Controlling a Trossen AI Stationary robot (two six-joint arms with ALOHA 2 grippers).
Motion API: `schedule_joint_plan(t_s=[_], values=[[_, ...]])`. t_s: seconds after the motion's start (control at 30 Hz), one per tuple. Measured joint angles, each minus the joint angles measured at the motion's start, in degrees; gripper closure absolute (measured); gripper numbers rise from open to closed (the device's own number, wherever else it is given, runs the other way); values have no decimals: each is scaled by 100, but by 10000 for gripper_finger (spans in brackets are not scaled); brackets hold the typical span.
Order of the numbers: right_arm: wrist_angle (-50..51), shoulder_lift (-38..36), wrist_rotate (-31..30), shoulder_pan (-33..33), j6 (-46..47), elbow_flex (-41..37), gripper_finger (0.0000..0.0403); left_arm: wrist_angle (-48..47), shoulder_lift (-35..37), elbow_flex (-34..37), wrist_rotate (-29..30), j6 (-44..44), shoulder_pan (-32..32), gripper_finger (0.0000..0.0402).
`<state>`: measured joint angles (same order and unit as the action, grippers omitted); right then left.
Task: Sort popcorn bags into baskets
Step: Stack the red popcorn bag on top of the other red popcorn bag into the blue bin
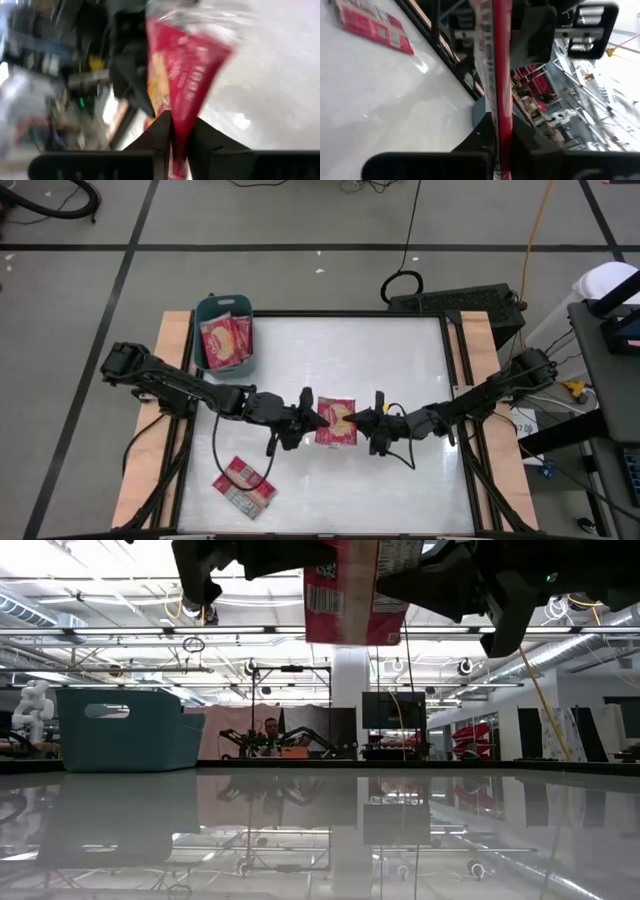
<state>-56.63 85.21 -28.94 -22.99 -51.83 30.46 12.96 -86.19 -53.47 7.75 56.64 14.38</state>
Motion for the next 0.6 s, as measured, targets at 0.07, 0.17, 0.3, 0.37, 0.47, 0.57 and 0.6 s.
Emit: schedule_joint_plan(t_s=[0.07, 0.17, 0.3, 0.37, 0.47, 0.57, 0.6], values=[[-37, 0, -234, -43, -218, 0, 386, -7, 0, 0, 457, -831, 37, 338], [-180, -77, -877, -197, -802, 0, 382, -219, 59, 0, 1144, -2008, 77, 295], [-204, -307, -1410, -430, -1673, -2, 395, -721, 213, -9, 1231, -3051, 86, 231], [-215, -404, -1463, -511, -1968, 0, 395, -971, 266, -4, 1215, -3677, 53, 206], [-137, -426, -1474, -639, -2423, 0, 391, -1060, 316, -2, 1189, -4611, -81, 185], [-68, -426, -1472, -756, -2974, -2, 390, -1236, 432, 0, 1185, -5549, -229, 187], [-43, -419, -1473, -781, -3139, -2, 390, -1222, 448, -4, 1184, -5966, -287, 191]])
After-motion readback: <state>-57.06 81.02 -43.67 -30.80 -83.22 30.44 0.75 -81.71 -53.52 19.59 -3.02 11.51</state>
